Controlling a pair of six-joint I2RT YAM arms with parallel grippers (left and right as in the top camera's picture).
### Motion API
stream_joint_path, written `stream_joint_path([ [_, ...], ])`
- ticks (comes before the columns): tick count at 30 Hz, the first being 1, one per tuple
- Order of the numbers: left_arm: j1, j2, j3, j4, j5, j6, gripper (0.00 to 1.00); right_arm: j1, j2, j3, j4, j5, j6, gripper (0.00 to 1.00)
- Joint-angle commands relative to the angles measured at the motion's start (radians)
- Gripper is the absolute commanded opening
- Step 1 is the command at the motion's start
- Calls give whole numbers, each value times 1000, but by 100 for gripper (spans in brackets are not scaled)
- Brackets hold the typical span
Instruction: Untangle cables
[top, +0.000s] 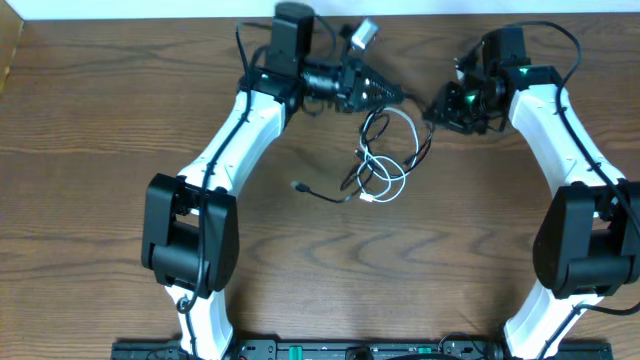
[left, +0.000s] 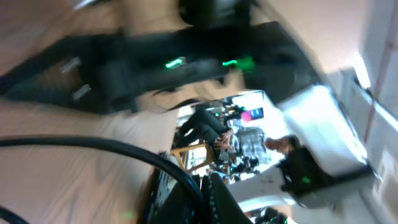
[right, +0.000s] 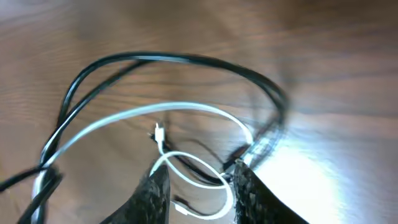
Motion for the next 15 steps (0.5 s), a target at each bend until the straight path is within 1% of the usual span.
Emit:
stream_joint_path([
  [1,-20,-18,-31,-219,-305,186,8,-27,10,0,-40,82,12,31],
  [2,-23,-18,-31,-334,-466,239,8,-37,10,-1,-56,94,12,31],
  [4,-26,-18,-31,-444,-674,290,8,-48,10,-1,-68,101,6,31],
  [5,-26,-18,-31,-483,-759,316,8,-51,10,-1,-71,100,4,31],
  [7,-26,-18,-31,-526,-869,359,10,-58,10,-1,-74,101,3,32],
  [9,-26,-18,-31,-569,-980,427,42,-61,10,-1,-73,101,4,35],
  [11,-26,-18,-31,-594,-1023,483,59,-60,10,-1,-73,101,4,37],
  [12,-26,-18,-31,-617,-1045,518,63,-60,10,-1,-73,105,3,38],
  [13,-26,-18,-31,-635,-1044,542,63,-60,10,-1,-73,114,4,39],
  [15,-26,-18,-31,-658,-1044,550,64,-60,10,-1,-73,126,4,40],
])
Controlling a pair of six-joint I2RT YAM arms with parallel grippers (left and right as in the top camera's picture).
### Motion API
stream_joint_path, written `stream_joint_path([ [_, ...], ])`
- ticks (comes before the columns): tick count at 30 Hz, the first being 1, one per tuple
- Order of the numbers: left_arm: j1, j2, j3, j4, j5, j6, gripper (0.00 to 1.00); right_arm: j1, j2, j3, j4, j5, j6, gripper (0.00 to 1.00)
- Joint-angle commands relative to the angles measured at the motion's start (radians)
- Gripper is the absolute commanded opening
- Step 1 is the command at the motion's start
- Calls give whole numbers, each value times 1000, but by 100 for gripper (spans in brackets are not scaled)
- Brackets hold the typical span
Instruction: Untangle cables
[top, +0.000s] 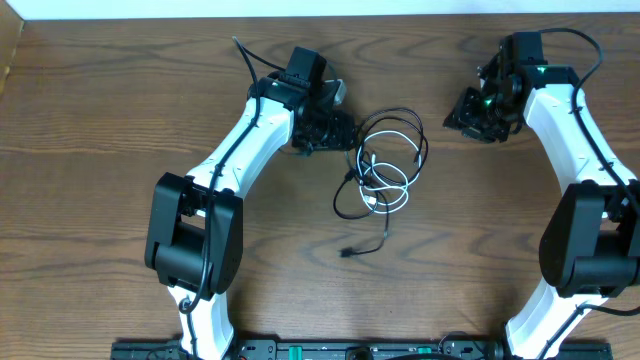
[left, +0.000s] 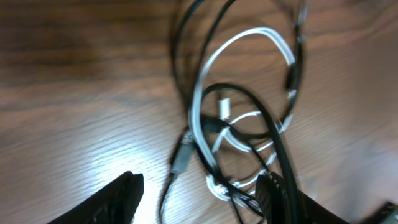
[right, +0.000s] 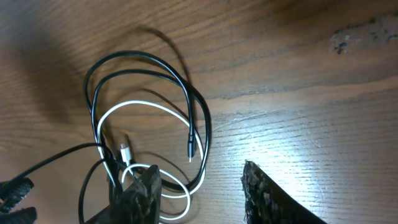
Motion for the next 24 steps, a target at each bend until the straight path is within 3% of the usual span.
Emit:
stream_joint_path([
  [1,3,-18,7,-35,-79,90,64,-3,9,0,-2,27,1,41],
  [5,3,-19,10,-72,-55,119,64,-3,9,0,-3,29,-2,43],
  [8,3,-27,36,-76,145,154,64,-3,9,0,-2,29,-2,44],
  [12,-5,-45,47,-72,290,243,64,-3,9,0,-2,29,-10,44],
  [19,-96,-21,-18,-87,135,229,65,-3,9,0,-2,29,-21,45],
  [24,-183,56,-25,-17,-37,108,61,-3,9,0,-9,29,-21,45],
])
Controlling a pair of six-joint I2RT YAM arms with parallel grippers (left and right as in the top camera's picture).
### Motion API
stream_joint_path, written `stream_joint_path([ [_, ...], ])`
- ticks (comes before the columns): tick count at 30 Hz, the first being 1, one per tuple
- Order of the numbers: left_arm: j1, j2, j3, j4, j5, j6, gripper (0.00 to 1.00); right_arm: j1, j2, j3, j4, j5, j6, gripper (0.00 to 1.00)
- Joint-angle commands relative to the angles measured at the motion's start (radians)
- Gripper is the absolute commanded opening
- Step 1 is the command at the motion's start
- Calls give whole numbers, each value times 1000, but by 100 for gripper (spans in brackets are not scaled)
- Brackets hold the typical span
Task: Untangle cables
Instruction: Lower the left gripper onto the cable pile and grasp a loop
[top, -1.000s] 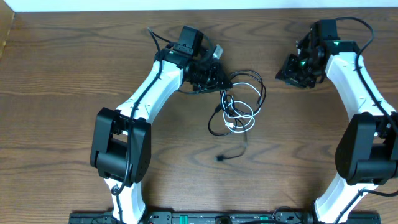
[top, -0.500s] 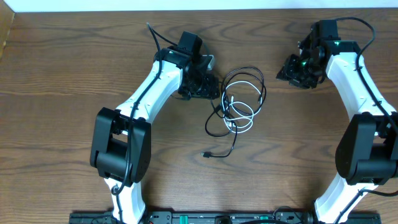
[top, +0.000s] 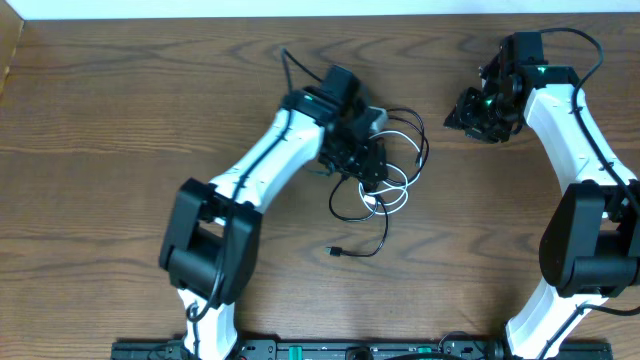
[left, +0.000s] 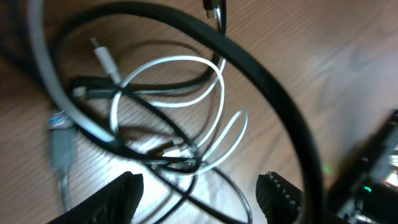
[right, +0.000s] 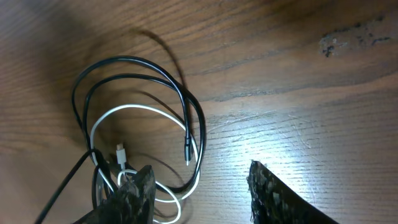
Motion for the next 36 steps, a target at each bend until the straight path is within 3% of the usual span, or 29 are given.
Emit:
stream_joint_path([
  [1,-50,63,-11,70,-170,-113,60,-2,9,0,-5,5,-19,45],
  [6,-84,82,-11,173,-209,-196,55,-2,9,0,-9,5,-22,45],
  [14,-119,89,-10,177,-506,-226,54,-2,9,0,-8,6,-29,45],
  [20,-60,-27,105,-16,-542,-226,58,-4,9,0,-4,13,-37,46],
  [28,-23,-132,105,-135,-564,-227,59,-4,9,0,0,13,-37,47],
  [31,-21,-110,68,-148,-657,-299,59,-4,9,0,-2,21,-37,47],
  [36,-18,-47,40,-134,-669,-400,53,-4,9,0,-5,28,-45,47],
])
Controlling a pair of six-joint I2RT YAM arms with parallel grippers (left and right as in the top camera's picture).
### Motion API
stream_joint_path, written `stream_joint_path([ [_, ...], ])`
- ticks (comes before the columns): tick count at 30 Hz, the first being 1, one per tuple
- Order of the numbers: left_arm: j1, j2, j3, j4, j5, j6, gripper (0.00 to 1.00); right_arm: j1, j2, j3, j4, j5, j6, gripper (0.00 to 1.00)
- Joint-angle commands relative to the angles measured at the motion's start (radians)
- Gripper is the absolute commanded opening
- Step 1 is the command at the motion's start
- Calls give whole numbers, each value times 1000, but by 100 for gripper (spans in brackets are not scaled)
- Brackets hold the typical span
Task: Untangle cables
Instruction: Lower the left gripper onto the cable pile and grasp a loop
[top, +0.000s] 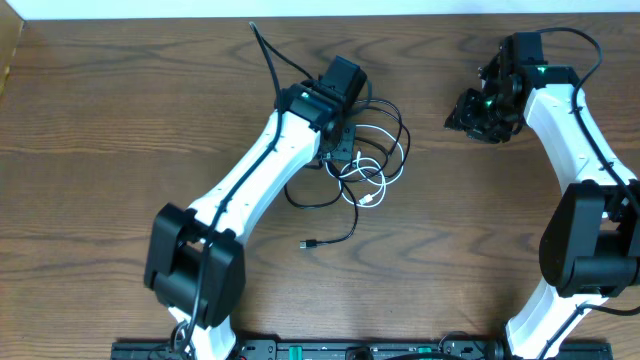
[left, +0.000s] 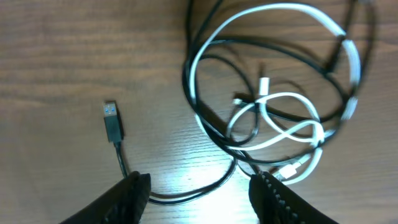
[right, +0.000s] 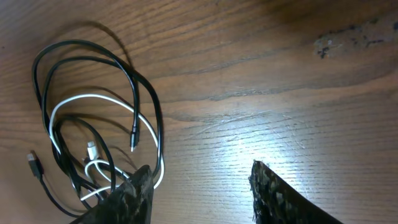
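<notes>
A black cable (top: 385, 120) and a white cable (top: 372, 180) lie knotted together in the middle of the wooden table (top: 100, 120). The black cable's tail runs down-left to a plug (top: 310, 243). My left gripper (top: 338, 140) hangs open just above the knot's left side. In the left wrist view the white loops (left: 273, 68) and a black USB plug (left: 113, 124) lie ahead of the left gripper (left: 199, 199), with a black strand on the table between its fingers. My right gripper (top: 470, 112) is open, off to the right; the cables (right: 93, 124) lie left of the right gripper (right: 199, 199).
Apart from the cables, only the two white arms, their bases at the near edge and their own black supply leads are on the wooden table. A scuffed patch (right: 348, 37) marks the wood near the right arm.
The knot has shifted to the left and slightly back, and the black tail's plug lies further left. My left gripper stands further left and back over it. The right arm has not moved.
At first both grippers were at the far end of the cables, close together. Then the right gripper stood open off to the right and the knot lay flat, left gripper beside it. Afterwards the left gripper was over the knot, which now lies further left.
</notes>
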Motion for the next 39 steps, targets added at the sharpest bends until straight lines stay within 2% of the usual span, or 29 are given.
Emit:
stream_joint_path([
  [1,5,68,-16,3,-42,-110,52,-4,9,0,0,15,-19,47],
  [11,5,197,-16,87,8,-280,42,-4,9,0,-2,15,-19,47],
  [18,5,240,-16,112,8,-323,35,-4,9,0,-3,15,-19,47],
  [23,5,272,-16,131,8,-333,34,-4,9,0,-4,15,-20,47],
  [25,5,276,-16,135,8,-333,27,-4,9,0,-4,15,-19,47],
  [31,5,276,-16,146,7,-333,21,-4,9,0,-4,15,-19,47],
  [39,5,285,-48,192,7,-332,19,-4,9,0,-4,15,-19,47],
])
